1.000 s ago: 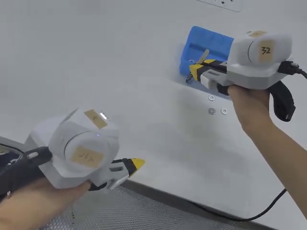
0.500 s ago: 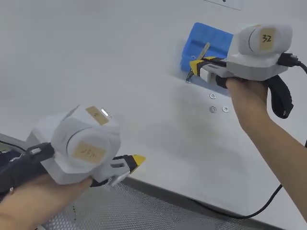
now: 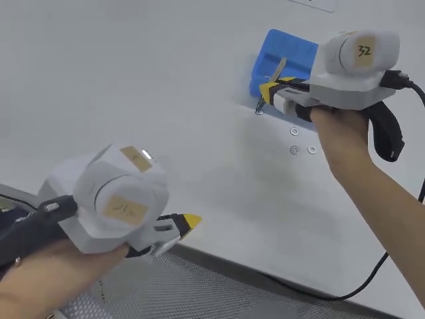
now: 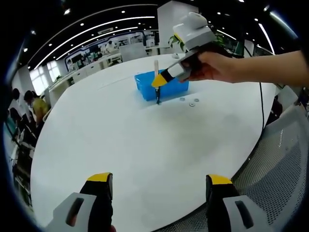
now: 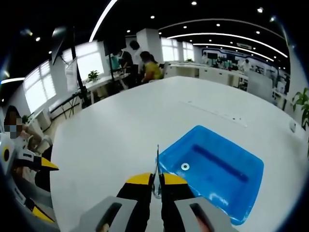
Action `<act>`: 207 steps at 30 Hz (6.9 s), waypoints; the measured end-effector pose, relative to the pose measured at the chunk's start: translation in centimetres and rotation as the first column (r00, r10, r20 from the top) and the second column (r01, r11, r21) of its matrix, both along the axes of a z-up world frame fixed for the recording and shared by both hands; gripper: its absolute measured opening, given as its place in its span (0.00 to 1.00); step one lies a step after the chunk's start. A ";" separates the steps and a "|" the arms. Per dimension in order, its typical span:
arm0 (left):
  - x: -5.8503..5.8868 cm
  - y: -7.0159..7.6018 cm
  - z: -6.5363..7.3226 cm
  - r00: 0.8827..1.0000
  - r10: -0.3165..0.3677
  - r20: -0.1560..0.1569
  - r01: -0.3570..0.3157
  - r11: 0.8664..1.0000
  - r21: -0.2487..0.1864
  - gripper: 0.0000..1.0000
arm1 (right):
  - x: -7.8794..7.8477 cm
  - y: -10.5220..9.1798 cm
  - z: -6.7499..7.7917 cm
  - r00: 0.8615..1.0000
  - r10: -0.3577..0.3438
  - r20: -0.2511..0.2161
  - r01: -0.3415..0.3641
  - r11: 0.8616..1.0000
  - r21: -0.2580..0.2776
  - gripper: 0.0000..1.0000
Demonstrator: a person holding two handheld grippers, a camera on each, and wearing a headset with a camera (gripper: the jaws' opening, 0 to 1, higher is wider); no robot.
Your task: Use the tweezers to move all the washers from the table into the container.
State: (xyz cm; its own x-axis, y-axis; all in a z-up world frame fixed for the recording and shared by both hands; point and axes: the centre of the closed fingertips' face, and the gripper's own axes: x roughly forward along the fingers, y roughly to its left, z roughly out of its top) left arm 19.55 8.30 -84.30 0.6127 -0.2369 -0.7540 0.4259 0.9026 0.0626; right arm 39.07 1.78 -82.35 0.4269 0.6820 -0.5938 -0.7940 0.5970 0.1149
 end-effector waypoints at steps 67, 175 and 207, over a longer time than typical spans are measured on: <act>0.0 0.0 0.0 1.000 -0.008 0.002 0.008 1.000 0.014 0.76 | -12.1 -8.5 -1.0 0.948 0.229 -0.223 -0.296 0.891 -0.345 0.00; -0.4 0.1 -0.6 0.999 -0.009 -0.037 0.010 1.000 0.021 0.76 | 0.2 1.9 0.3 0.971 0.203 0.127 -0.203 0.979 -0.017 0.03; -0.2 0.2 -0.4 1.000 -0.008 -0.020 0.008 1.000 0.020 0.76 | -0.1 2.1 -0.3 0.981 0.168 0.100 -0.159 0.983 -0.092 0.01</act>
